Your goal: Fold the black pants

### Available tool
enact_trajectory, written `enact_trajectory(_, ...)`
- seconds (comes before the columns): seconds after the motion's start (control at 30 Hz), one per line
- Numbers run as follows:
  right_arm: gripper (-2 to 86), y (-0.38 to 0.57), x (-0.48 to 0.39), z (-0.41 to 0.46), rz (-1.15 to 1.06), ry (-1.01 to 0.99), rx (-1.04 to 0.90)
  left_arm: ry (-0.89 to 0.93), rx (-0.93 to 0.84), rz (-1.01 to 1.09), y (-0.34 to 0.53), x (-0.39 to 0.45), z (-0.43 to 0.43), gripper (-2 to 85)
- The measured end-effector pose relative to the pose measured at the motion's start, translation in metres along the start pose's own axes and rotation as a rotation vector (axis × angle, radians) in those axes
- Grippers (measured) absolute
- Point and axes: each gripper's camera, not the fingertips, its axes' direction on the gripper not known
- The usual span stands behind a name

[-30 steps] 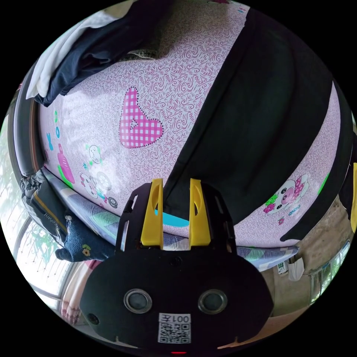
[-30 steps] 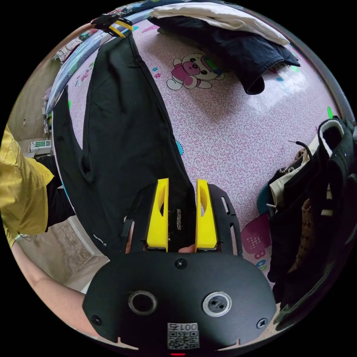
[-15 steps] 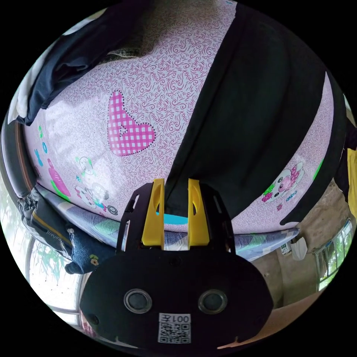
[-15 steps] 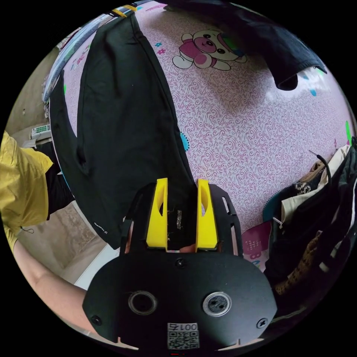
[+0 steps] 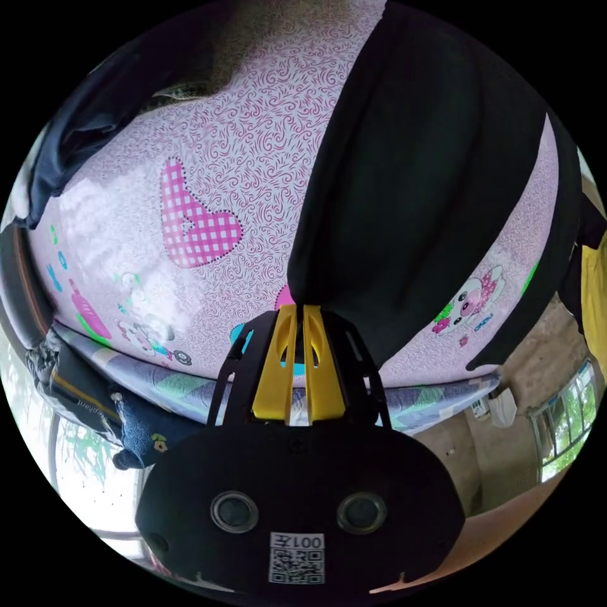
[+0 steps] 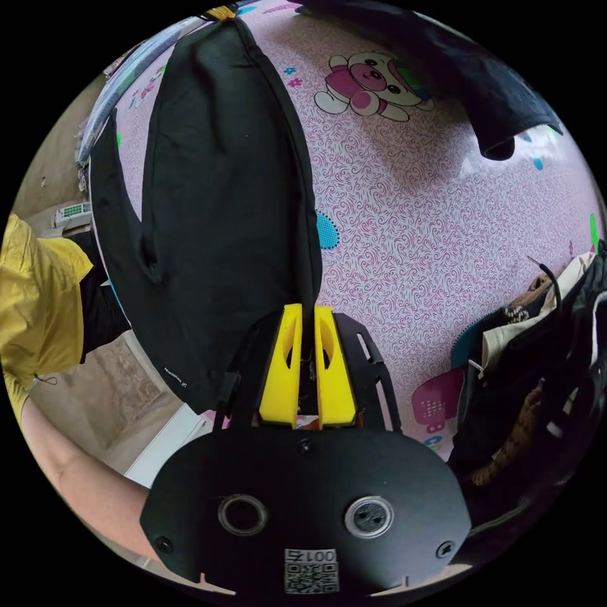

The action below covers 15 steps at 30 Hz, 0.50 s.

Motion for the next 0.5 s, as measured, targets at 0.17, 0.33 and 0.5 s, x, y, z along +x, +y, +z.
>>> enact_trajectory(0.17,2.4,0.023,-0.041,-0.001,0.012,0.084,0.072,-0.141,0.135,-0.166,0.037,0.053,-0.003,-1.4)
enact_trajectory(0.33,2.3,0.07,-0.112,-0.003,0.098,0.211,0.224,-0.339,0.249,-0.369,0.086,0.147,-0.016,-1.5)
enact_trajectory(0.5,2.2,0.124,-0.214,0.001,0.16,0.378,0.349,-0.564,0.293,-0.577,0.137,0.296,-0.034,-1.5)
